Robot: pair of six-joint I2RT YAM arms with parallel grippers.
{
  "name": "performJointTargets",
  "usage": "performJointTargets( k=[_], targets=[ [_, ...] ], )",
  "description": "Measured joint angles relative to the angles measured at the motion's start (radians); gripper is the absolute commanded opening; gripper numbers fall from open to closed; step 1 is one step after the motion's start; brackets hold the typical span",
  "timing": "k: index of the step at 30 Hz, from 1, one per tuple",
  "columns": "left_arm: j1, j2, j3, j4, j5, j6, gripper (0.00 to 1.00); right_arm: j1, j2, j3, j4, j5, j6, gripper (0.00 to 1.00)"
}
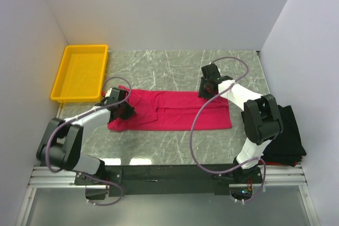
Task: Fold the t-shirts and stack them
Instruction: Fold the tshirt
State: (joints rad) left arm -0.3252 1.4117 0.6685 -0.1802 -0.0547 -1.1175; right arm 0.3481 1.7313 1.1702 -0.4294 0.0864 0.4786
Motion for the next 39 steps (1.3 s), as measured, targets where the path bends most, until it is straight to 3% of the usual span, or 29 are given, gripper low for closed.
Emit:
performJointTargets(
  k=[3, 9, 14, 18, 21, 24, 27, 30, 39],
  targets=[
    [0.011, 0.098, 0.023, 0.009, -0.003, -0.032, 0.11, -0.026, 0.029, 0.000, -0.005, 0.011, 0.006, 0.38],
    [0.052, 0.284, 0.205, 0.031, 0.005, -0.047, 0.10, -0.048, 0.072, -0.033, 0.007, 0.015, 0.043, 0.39],
    [0.107, 0.443, 0.409, -0.001, 0.013, -0.004, 0.11, -0.048, 0.030, -0.125, 0.062, -0.025, 0.105, 0.38],
    [0.136, 0.604, 0.666, -0.111, 0.002, 0.084, 0.12, -0.031, -0.037, -0.228, 0.131, -0.131, 0.201, 0.37],
    [0.148, 0.731, 0.867, -0.174, 0.002, 0.161, 0.11, 0.053, -0.090, -0.319, 0.209, -0.190, 0.310, 0.37],
    [0.156, 0.863, 1.084, -0.228, 0.015, 0.243, 0.13, 0.217, -0.105, -0.374, 0.298, -0.238, 0.466, 0.37],
    [0.160, 0.966, 1.249, -0.247, 0.058, 0.313, 0.15, 0.409, -0.065, -0.391, 0.417, -0.292, 0.635, 0.37],
    [0.160, 1.041, 1.368, -0.257, 0.123, 0.361, 0.18, 0.522, 0.022, -0.337, 0.487, -0.331, 0.733, 0.37],
    [0.168, 1.106, 1.438, -0.191, 0.288, 0.399, 0.25, 0.542, 0.113, -0.246, 0.531, -0.343, 0.782, 0.37]
  ],
)
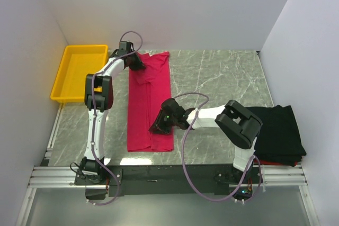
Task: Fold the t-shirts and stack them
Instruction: Fold the tshirt
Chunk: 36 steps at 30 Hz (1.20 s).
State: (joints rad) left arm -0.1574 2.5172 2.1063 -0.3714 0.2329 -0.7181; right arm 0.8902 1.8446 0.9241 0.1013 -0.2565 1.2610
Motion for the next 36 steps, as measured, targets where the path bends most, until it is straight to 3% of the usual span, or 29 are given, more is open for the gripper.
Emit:
performJointTargets(
  k=[3, 7, 13, 16, 20, 22, 25, 30, 36],
  targets=[
    [0.002, 0.001, -0.001, 0.018, 0.040, 0.002, 0.33, 0.000, -0.003, 0.000, 0.001, 0.001, -0.014, 0.37],
    [0.001, 0.000, -0.008, 0.060, 0.106, 0.005, 0.51, 0.000, -0.055, -0.001, -0.026, 0.035, -0.079, 0.38],
    [0.000, -0.119, -0.093, 0.116, 0.188, -0.002, 0.58, 0.000, -0.241, -0.003, -0.086, 0.114, -0.190, 0.38],
    [-0.002, -0.320, -0.258, 0.165, 0.186, -0.015, 0.56, -0.004, -0.341, -0.016, -0.130, 0.166, -0.238, 0.38],
    [-0.005, -0.696, -0.560, 0.228, 0.106, -0.068, 0.37, -0.026, -0.418, -0.044, -0.197, 0.200, -0.298, 0.38],
    [-0.008, -0.865, -0.712, 0.240, 0.051, -0.100, 0.32, -0.036, -0.429, -0.050, -0.240, 0.213, -0.331, 0.38],
    [-0.019, -1.128, -1.008, 0.264, -0.049, -0.145, 0.31, -0.037, -0.430, -0.081, -0.257, 0.213, -0.364, 0.38],
    [-0.071, -1.423, -1.431, 0.165, -0.158, -0.207, 0.34, -0.013, -0.433, -0.177, -0.270, 0.201, -0.375, 0.38],
    [-0.158, -1.706, -1.624, -0.018, -0.250, -0.275, 0.39, 0.085, -0.412, -0.197, -0.274, 0.210, -0.355, 0.38]
  ],
)
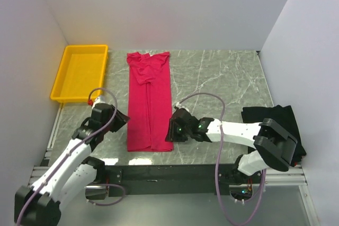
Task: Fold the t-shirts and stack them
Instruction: Fold the tshirt
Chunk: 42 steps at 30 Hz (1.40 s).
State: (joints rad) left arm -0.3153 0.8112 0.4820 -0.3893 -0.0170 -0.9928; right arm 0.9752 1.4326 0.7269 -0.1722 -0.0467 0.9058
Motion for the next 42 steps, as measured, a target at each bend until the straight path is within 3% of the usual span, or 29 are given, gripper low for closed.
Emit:
performJointTargets(
  k=[7, 15, 27, 37, 42],
  targets=[
    [-0.095, -0.159, -0.099, -0.091, -0.097, -0.107, 0.39, 0.057, 0.047, 0.000, 0.004, 0.025, 0.040, 0.38],
    [-0.270, -0.132, -0.178, -0.156, -0.198, -0.239, 0.40, 0.063, 0.056, -0.045, 0.016, 0.057, 0.067, 0.39],
    [-0.443, -0.064, -0.191, -0.142, -0.276, -0.323, 0.38, 0.084, 0.055, -0.070, 0.072, 0.058, 0.081, 0.40],
    [-0.542, 0.005, -0.161, -0.158, -0.294, -0.367, 0.16, 0.085, 0.023, -0.100, 0.080, 0.068, 0.092, 0.42],
    [-0.597, 0.036, -0.154, -0.153, -0.287, -0.393, 0.11, 0.071, -0.027, -0.124, 0.023, 0.093, 0.078, 0.42]
  ],
)
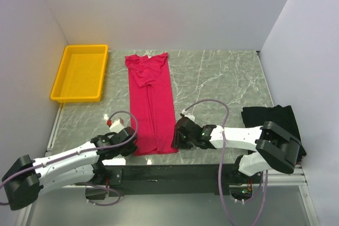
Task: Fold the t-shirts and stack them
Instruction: Fold the tshirt
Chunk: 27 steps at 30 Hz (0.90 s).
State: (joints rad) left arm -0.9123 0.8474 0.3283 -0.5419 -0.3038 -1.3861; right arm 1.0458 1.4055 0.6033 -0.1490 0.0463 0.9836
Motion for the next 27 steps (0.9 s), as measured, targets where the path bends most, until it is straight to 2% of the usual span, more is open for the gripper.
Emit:
performJointTargets(
  k=[3, 6, 7, 10, 17, 27],
  targets=[
    [-0.062, 0.049, 0.027, -0.001, -0.006, -0.027, 0.13, -0.026, -0.034, -0.024, -0.014, -0.001, -0.011, 0.42],
    [-0.099, 0.077, 0.054, -0.033, -0.009, -0.049, 0.22, -0.041, -0.063, -0.045, -0.025, -0.002, -0.020, 0.42],
    [-0.102, 0.077, 0.061, -0.051, -0.009, -0.050, 0.29, -0.043, -0.067, -0.049, -0.025, -0.002, -0.022, 0.42],
    [-0.106, 0.048, 0.084, -0.116, -0.011, -0.054, 0.39, -0.043, -0.078, -0.057, -0.026, -0.003, -0.032, 0.43],
    [-0.106, -0.048, 0.099, -0.183, 0.003, -0.057, 0.43, -0.044, -0.106, -0.073, -0.041, -0.001, -0.041, 0.43],
    [-0.107, -0.051, 0.015, -0.083, 0.084, -0.050, 0.46, -0.045, -0.168, -0.087, -0.127, 0.003, -0.058, 0.44]
  ],
)
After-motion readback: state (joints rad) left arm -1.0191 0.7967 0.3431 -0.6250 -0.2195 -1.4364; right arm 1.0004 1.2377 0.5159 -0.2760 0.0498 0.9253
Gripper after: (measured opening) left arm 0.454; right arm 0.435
